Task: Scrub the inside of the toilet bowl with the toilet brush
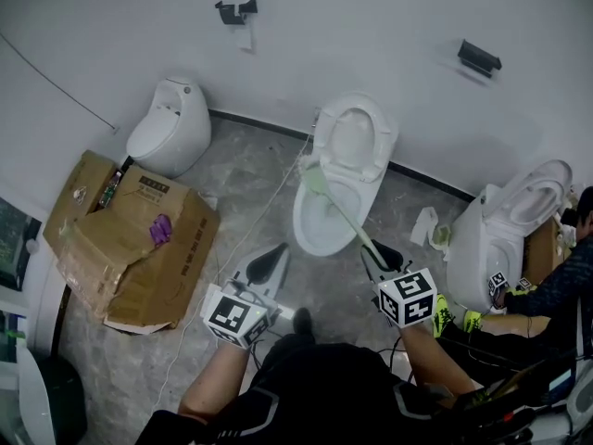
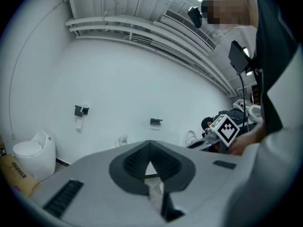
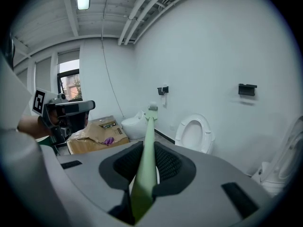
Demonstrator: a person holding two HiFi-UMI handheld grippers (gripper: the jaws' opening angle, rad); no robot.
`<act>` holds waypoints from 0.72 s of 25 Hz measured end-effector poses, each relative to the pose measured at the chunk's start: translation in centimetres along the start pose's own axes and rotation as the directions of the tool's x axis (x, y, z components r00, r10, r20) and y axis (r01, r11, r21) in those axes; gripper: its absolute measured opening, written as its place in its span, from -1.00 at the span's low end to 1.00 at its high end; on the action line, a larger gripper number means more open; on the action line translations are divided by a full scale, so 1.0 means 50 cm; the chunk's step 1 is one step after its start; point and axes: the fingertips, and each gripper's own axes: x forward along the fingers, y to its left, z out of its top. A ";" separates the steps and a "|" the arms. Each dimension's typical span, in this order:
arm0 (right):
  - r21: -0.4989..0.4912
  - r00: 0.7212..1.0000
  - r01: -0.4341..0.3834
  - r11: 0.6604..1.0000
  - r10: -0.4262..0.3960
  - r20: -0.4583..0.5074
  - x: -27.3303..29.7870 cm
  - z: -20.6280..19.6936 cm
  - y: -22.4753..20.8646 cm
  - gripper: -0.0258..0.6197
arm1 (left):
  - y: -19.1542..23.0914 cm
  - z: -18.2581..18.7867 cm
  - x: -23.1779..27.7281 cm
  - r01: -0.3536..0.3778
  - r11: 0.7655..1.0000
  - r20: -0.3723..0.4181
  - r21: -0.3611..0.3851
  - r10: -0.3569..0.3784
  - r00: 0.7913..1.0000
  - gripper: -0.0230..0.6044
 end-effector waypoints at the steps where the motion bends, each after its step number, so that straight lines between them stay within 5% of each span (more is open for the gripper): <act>1: 0.001 1.000 0.003 1.000 -0.003 0.000 0.011 0.005 0.002 -0.67 | 0.014 0.000 0.003 0.003 1.000 -0.002 -0.001 -0.003 1.000 -0.92; 18: -0.005 1.000 -0.019 1.000 0.019 -0.010 0.127 0.069 -0.076 -0.67 | 0.114 -0.017 0.111 -0.009 1.000 -0.036 -0.027 0.008 0.999 -0.93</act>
